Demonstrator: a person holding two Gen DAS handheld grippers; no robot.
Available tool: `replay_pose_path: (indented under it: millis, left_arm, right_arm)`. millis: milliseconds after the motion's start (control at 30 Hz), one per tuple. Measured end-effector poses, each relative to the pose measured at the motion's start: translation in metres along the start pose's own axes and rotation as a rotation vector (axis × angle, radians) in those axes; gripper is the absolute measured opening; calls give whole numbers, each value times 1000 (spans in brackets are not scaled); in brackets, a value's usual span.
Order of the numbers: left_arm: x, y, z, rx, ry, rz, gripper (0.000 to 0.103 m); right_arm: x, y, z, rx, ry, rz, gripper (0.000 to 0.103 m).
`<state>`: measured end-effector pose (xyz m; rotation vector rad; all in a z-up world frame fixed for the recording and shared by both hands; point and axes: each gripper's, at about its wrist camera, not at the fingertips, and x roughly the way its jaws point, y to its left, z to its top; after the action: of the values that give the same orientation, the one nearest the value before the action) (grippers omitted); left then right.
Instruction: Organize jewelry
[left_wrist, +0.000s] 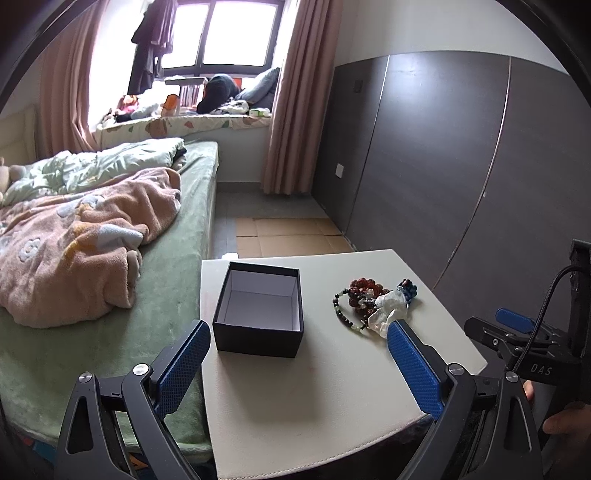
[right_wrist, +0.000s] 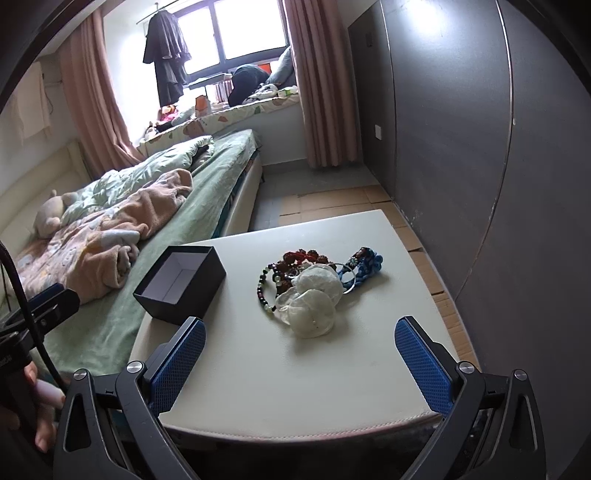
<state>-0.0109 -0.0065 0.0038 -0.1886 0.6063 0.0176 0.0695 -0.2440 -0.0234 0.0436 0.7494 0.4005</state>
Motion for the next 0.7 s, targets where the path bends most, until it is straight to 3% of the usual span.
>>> replay_pose_path:
  millis: [700]
  left_arm:
    - [-4,4,2,-25,3,16,97]
  right_arm:
    - [-4,1,3,9,-14,1,103]
